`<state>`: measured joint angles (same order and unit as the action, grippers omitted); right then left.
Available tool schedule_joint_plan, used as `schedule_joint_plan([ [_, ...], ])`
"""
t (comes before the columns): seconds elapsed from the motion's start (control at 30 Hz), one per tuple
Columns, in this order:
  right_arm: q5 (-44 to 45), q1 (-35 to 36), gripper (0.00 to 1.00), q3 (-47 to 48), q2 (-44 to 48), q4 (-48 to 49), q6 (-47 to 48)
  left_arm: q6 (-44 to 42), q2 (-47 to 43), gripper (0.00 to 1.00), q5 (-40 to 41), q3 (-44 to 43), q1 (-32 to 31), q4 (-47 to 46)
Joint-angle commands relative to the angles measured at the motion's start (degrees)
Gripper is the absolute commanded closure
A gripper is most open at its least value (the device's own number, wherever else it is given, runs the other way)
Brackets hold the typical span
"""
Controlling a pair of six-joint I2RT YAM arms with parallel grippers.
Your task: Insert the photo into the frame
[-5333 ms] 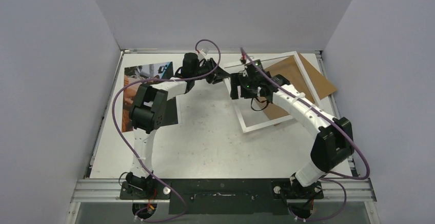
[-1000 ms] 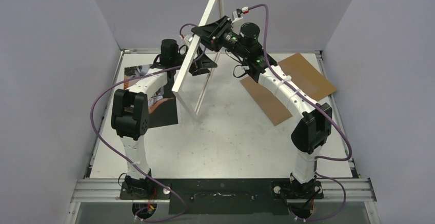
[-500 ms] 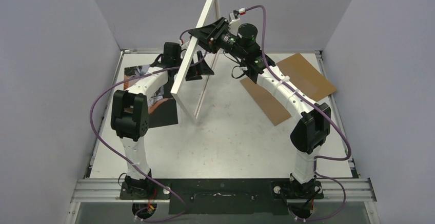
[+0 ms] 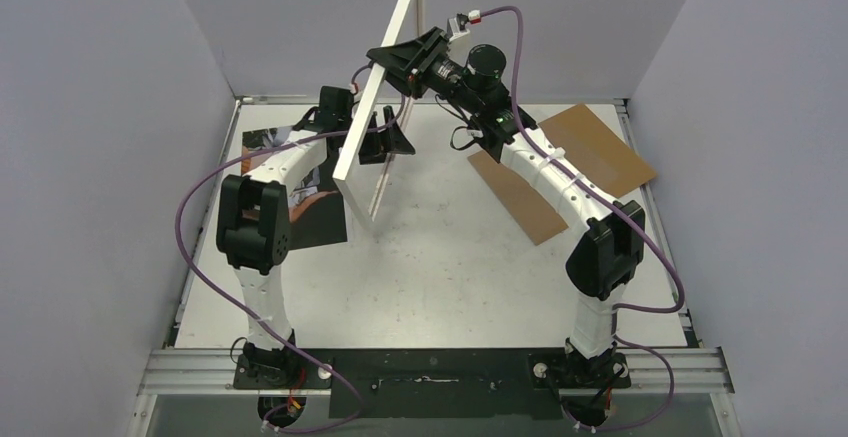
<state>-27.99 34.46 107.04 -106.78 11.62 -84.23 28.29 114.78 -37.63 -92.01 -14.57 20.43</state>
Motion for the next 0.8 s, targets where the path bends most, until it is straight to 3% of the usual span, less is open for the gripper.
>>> schedule_joint_plan([
  [0.0,-1.57,0.49,0.96,3.17,2.19,10.91,-2.82,0.42,1.67,0.17,-4.02,-3.18,-0.03,-0.13],
  [0.3,-2.55,0.44,0.96,1.91,3.32,11.85,-3.75,4.49,0.86,0.49,-10.73,-6.44,3.41,-1.82],
  [0.5,-2.65,0.13,0.96,0.23,4.27,11.44,-3.42,4.43,-0.34,0.79,-10.75,-5.13,5.87,-2.82],
  [0.7,-3.80,-1.60,0.93,-2.85,5.35,9.99,-1.41,1.43,-1.15,0.98,-10.05,-5.90,8.20,-0.31],
  [0.77,-4.44,-2.64,0.88,-4.76,6.55,7.07,1.49,0.73,-1.71,1.00,-8.97,-5.82,9.84,0.98],
])
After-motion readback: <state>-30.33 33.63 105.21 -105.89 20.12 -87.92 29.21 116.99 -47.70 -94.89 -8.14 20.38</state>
